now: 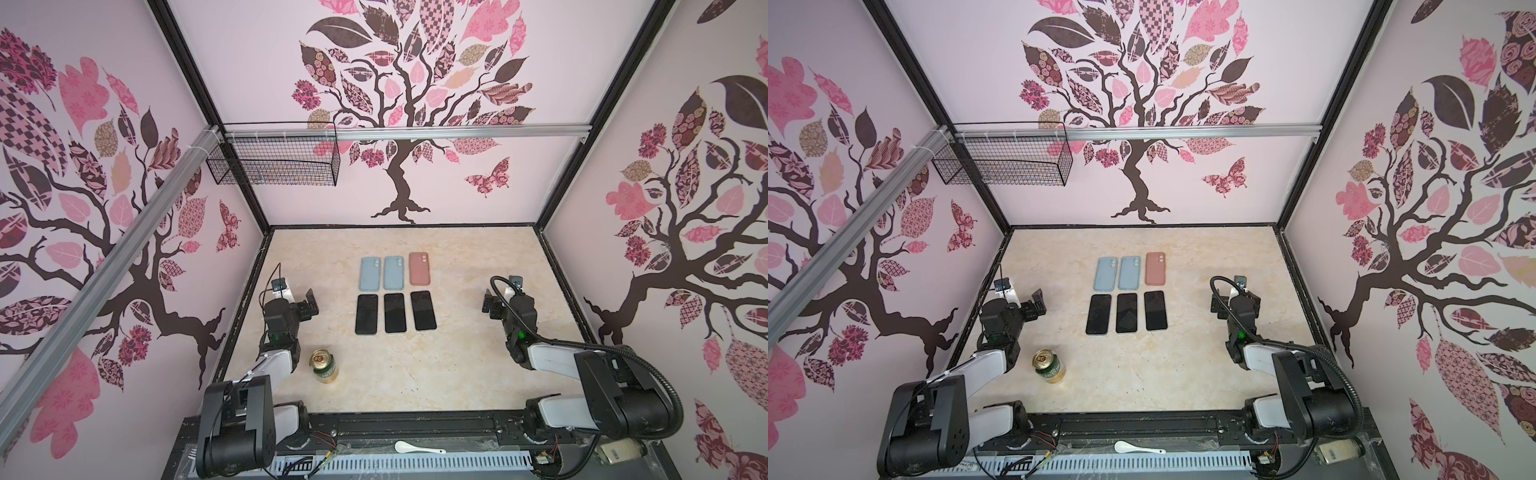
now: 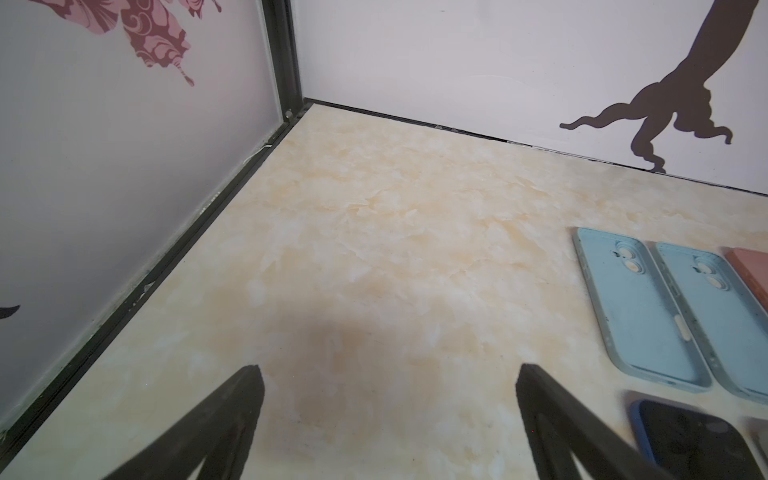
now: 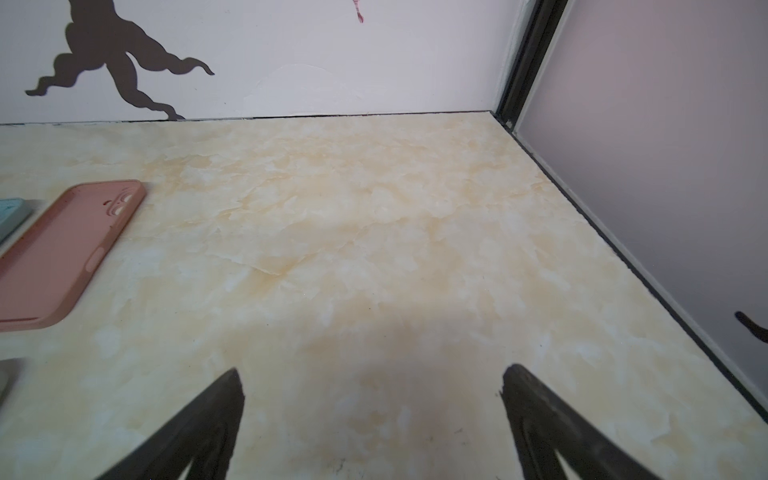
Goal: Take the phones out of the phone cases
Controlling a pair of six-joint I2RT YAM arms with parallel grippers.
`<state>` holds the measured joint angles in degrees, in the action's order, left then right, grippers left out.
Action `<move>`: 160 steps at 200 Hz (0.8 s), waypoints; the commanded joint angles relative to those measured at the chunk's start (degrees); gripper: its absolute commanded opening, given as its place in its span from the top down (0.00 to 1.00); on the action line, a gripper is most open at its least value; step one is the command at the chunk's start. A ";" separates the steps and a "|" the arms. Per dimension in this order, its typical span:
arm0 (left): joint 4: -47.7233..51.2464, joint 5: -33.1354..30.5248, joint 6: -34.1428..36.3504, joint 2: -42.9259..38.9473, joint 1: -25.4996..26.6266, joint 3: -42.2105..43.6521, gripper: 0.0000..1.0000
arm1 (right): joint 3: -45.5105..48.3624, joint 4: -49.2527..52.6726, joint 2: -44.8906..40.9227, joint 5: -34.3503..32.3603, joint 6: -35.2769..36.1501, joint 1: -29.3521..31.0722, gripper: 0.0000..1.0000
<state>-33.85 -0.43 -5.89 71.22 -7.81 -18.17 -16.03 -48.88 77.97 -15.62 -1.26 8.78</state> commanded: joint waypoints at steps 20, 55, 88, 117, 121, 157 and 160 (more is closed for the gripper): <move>-12.70 6.54 -0.19 5.24 -0.80 1.12 0.02 | 0.09 -7.19 0.79 6.63 0.88 -1.62 0.00; -18.25 8.88 0.24 12.59 -0.80 -0.25 0.02 | 1.63 -14.49 3.98 10.74 0.91 -4.95 0.00; -19.36 2.79 3.39 15.88 3.82 -1.08 0.02 | 4.31 -24.40 9.62 13.20 -3.61 -9.23 0.00; -24.30 -7.59 6.55 18.28 9.40 0.43 0.02 | 4.52 -26.48 11.09 15.97 -2.45 -9.29 0.01; -22.06 -8.19 6.20 17.63 9.40 -0.26 0.02 | 4.47 -26.05 10.94 16.16 -2.44 -9.30 0.01; -13.82 -3.61 3.09 18.05 5.48 -4.78 0.02 | -0.08 -17.29 11.09 17.06 -1.91 -9.20 0.00; -14.16 -4.13 3.34 18.18 5.84 -4.79 0.02 | -0.12 -17.15 11.13 17.09 -1.90 -9.21 0.00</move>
<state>-51.07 -4.12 -1.89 89.65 -0.80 -20.91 -13.54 -67.79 88.71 -0.34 -2.98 -0.45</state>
